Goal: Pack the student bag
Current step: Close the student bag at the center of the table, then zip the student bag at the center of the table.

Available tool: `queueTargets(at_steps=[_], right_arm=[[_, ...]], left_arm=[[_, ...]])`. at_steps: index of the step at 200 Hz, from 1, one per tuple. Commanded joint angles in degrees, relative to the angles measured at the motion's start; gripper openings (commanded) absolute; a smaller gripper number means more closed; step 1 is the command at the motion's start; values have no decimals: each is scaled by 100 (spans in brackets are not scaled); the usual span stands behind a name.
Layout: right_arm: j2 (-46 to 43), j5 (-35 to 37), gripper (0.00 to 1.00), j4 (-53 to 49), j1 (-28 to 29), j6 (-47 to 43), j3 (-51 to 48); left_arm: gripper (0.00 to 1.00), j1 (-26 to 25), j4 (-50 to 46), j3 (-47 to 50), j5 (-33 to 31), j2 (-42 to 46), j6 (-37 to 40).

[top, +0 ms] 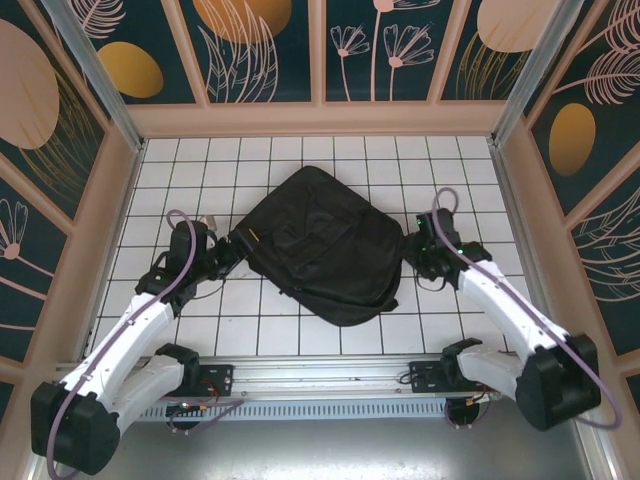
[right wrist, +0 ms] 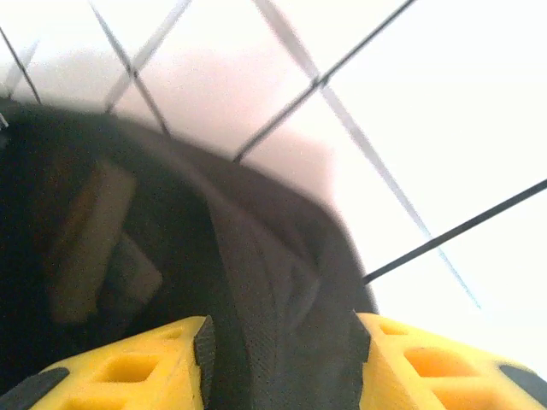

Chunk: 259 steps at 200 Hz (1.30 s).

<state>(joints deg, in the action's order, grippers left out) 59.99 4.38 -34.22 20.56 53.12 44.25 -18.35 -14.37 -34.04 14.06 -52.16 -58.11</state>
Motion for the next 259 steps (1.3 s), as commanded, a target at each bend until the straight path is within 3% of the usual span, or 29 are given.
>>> queueTargets(at_steps=[1, 18, 33, 63, 87, 128, 201, 259], right_arm=[[-524, 1638, 49, -1358, -57, -7, 741], [-846, 1657, 49, -1153, 146, -541, 1108], [-958, 344, 51, -149, 446, -1564, 1078], [715, -1924, 51, -353, 1380, -2723, 1982], [1553, -2522, 51, -417, 2385, -3215, 2398], [2503, -2442, 52, -865, 3328, -3664, 2904], [2890, -2545, 47, -595, 3551, -3484, 2862], [3000, -2548, 29, -482, 3657, -3440, 2771]], left_arm=[[76, -20, 467, 16, -201, -103, -254], [78, -20, 622, 29, -242, -184, -268], [84, -20, 697, 29, -256, -254, -315], [84, -20, 474, -144, -271, -488, -281], [83, -20, 214, -240, -100, -711, -298], [82, -20, 225, -26, 28, -525, -333], [81, -20, 424, 40, 233, -593, -324], [81, -20, 470, 135, 259, -596, -418]])
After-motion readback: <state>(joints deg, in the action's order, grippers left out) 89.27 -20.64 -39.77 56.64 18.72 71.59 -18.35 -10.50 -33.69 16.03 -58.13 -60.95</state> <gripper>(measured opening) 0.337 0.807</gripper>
